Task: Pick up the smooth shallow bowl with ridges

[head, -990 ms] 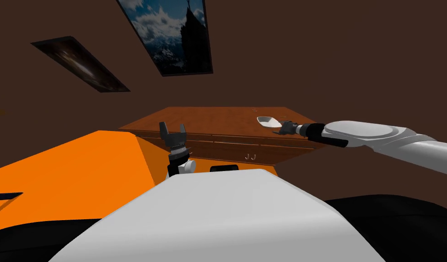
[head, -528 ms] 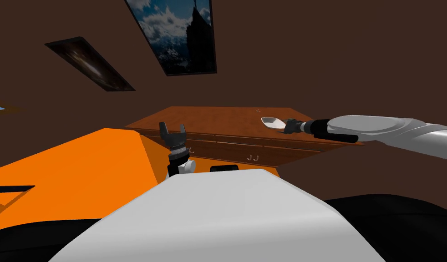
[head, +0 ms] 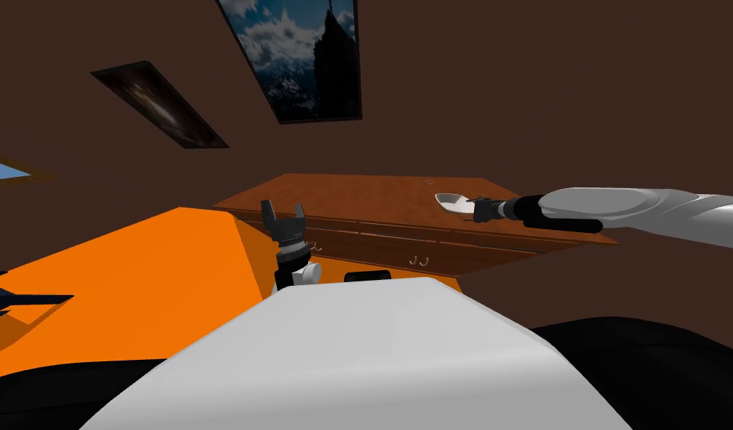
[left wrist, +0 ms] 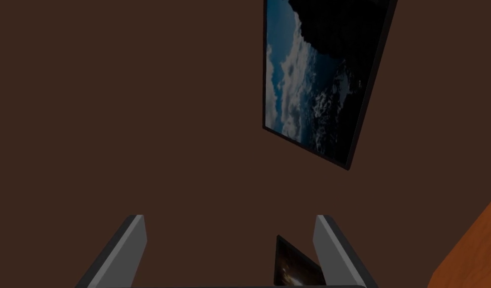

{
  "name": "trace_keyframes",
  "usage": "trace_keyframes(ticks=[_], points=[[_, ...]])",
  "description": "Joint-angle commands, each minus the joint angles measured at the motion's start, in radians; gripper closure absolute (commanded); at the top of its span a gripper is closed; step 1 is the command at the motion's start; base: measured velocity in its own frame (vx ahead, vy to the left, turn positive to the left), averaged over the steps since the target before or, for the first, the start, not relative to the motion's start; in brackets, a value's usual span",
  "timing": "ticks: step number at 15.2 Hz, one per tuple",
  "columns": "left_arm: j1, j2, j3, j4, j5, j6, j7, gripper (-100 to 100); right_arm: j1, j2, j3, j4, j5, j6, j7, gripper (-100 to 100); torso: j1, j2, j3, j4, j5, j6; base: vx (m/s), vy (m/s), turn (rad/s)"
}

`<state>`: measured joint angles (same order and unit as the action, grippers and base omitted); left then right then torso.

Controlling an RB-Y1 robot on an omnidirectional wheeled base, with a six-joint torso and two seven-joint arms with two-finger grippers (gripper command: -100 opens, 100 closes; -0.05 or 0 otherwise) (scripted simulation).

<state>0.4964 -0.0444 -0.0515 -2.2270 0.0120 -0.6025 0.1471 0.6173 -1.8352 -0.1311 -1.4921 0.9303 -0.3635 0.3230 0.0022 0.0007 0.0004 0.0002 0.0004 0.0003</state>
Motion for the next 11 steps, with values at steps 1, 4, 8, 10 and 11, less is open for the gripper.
trace_keyframes(ticks=[1,4,8,10,11], points=[[0.0,0.0,0.0,0.0,0.0,0.0,0.0,0,0.0,0.0,0.0,0.0,0.0,0.0,0.0,-100,0.0,0.0,0.0,0.0,0.0,0.0,0.0,0.0,0.0],[0.0,0.0,0.0,0.0,0.0,0.0,0.0,0,-0.001,0.025,0.022,0.003,0.003,0.014,0.015,-100,-0.003,-0.004,-0.002,-0.001,-0.001,-0.001,0.068,-0.004,0.108],[0.0,0.0,0.0,0.0,0.0,0.0,0.0,0,0.003,0.029,0.023,0.003,0.005,0.015,0.018,100,-0.002,-0.001,0.0,0.0,0.0,-0.001,0.008,-0.001,0.002],[0.0,0.0,0.0,0.0,0.0,0.0,0.0,0,-0.003,0.0,0.005,0.001,-0.001,0.0,0.003,100,-0.002,0.0,0.0,0.0,0.0,0.0,-0.019,0.001,-0.066],[0.0,0.0,0.0,0.0,0.0,0.0,0.0,0,0.024,0.023,-0.008,-0.001,0.007,0.011,0.013,100,-0.002,0.002,0.002,0.001,0.001,0.001,-0.035,0.003,-0.082]])
